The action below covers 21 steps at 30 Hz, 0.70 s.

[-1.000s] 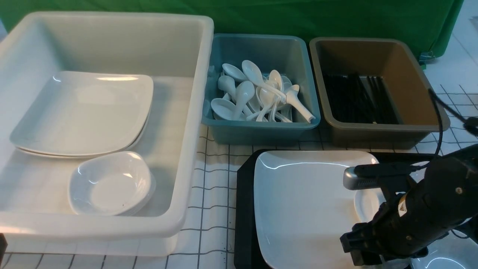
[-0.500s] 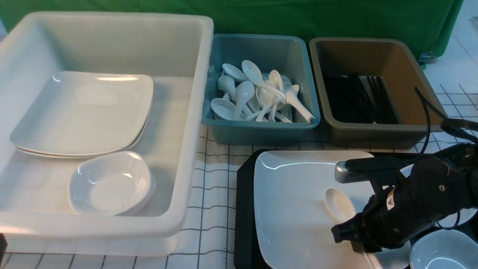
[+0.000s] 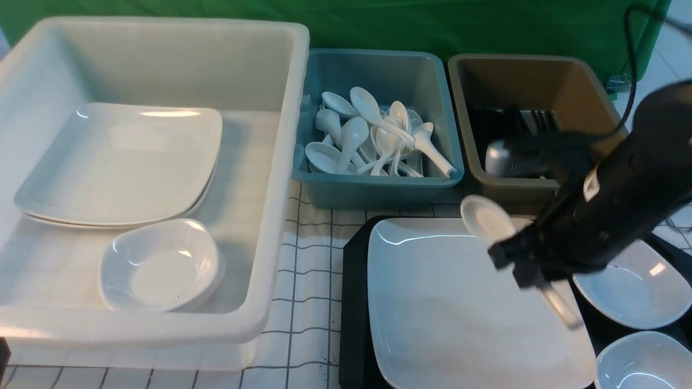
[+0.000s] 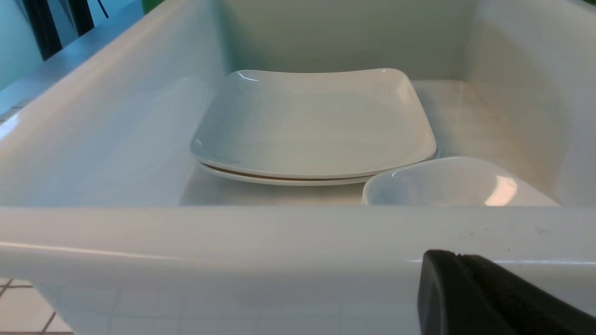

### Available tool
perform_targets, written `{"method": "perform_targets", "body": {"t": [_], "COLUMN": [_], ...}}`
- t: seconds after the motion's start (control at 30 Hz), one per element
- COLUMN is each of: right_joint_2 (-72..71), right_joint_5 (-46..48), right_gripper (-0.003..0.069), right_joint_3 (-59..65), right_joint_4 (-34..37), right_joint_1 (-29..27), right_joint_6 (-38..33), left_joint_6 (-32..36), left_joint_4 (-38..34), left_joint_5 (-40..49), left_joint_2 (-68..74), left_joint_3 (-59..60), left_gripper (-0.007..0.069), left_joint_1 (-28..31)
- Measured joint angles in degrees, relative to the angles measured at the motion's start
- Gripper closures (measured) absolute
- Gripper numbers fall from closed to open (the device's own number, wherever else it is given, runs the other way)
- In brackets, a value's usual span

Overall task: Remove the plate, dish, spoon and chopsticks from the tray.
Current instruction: Use the right arm to grab a soup spoon from the plate, then use the right arm to put the soup spoon into the small storage box in the middle

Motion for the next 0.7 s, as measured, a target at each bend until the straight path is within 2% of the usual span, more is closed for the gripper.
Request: {"method": "perform_targets", "body": {"t": [0.13,0.17,0.27,0.33,0.47,0.63,0.7], "right_joint_2": [-0.76,0.04,1.62,5.86,13.25,20.78,23.92], "right_joint_5": [-5.11,-11.26,-18.52,-29.88,-40.49,-45.91,-47.66], "right_gripper": [0.0509,0.0511,0.0515,0.0553,0.0552,0.0531,0.0477], "right_joint_3": [-8.22,-11.77,-14.45,-16.38,-16.66,-16.66,-16.66], "right_joint_4": [0.00,0.00,0.07,0.13,0.13,0.13,0.13], "right_joint_1": [0.00,0.00,0.00,0.00,0.00,0.00,0.00], "right_joint_6": [-2.07,-2.72,-3.34,-3.14,-3.08,-2.71,-1.66], "left_joint_6": [-0.07,-0.07,-0.07,-0.07,-0.07,-0.07,-0.07], "left_joint_4": [0.00,0.00,0.00,0.00,0.00,0.00,0.00], "left_joint_5": [0.00,0.00,0.00,0.00,0.00,0.00,0.00], "left_joint_2": [0.00,0.00,0.00,0.00,0.00,0.00,0.00], "left_joint_3": [0.00,0.00,0.00,0.00,0.00,0.00,0.00], "left_gripper": [0.0603,0.0603,0.0603,0.0603,0.0603,0.0603,0.0603], "left_joint_1": [0.00,0.00,0.00,0.00,0.00,0.00,0.00]}}
